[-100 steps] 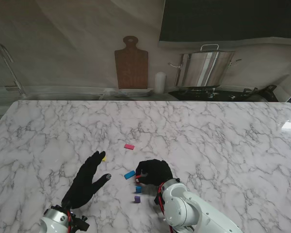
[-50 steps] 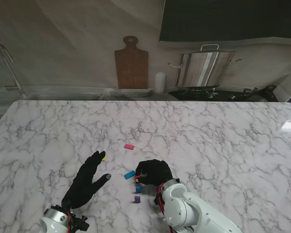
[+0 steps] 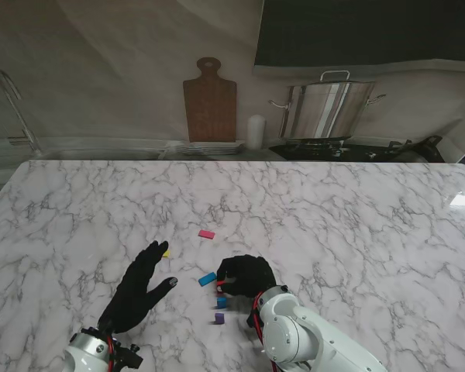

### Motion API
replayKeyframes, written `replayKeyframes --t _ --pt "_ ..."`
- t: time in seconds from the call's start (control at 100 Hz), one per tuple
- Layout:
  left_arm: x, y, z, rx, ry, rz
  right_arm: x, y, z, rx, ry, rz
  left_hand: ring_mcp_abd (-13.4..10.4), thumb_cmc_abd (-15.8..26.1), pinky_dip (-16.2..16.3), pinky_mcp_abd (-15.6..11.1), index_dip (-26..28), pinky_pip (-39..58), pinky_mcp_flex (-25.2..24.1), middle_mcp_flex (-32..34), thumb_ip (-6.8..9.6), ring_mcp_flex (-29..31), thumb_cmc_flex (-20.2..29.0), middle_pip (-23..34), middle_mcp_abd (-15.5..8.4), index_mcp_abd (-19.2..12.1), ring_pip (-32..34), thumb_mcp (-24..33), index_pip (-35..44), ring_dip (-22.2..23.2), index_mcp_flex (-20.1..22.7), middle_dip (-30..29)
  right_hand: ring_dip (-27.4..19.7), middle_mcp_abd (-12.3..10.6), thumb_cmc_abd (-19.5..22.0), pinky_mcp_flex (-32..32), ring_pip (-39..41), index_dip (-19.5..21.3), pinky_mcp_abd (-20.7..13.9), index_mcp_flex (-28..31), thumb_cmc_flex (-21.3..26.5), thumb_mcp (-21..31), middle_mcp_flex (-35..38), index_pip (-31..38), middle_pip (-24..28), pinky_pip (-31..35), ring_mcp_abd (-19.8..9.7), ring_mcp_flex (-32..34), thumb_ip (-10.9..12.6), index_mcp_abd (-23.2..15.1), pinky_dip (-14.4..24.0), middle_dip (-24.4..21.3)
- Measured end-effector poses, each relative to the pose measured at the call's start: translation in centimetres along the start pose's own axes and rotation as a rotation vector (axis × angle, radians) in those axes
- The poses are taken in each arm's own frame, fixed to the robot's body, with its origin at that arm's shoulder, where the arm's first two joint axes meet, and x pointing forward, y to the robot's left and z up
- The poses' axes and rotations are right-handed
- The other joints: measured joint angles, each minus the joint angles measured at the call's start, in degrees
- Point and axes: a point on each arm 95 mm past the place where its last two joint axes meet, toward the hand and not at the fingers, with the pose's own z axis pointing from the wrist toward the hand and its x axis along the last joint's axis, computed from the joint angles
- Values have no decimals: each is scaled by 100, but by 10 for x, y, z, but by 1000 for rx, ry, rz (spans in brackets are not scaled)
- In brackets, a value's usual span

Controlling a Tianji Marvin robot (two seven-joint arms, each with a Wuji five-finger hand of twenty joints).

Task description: Arrange dominoes in a row

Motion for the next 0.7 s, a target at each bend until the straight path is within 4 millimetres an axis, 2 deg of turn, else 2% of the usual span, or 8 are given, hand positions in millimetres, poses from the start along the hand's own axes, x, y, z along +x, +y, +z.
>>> replayKeyframes --t 0.35,0.5,0.7 --pt "0 0 0 1 0 1 0 0 -1 3 2 -6 0 0 0 0 0 0 0 0 0 0 0 0 0 0 0 0 0 0 0 0 0 -2 73 -35 -71 95 -8 -213 1 0 -87 154 50 -10 -16 -65 1 141 0 -15" --pt "0 0 0 1 0 1 0 0 -2 6 3 -7 0 0 0 0 0 0 0 0 0 0 0 0 0 0 0 0 0 0 0 0 0 -5 73 -42 -82 359 -8 -220 1 2 -147 270 121 -10 -29 -67 1 149 4 -21" --pt "0 0 0 1 0 1 0 0 -2 8 2 -6 0 0 0 0 0 0 0 0 0 0 0 0 0 0 0 0 0 0 0 0 0 -6 66 -83 -83 445 -9 -254 1 2 -147 307 123 -7 -54 -67 1 153 26 -32"
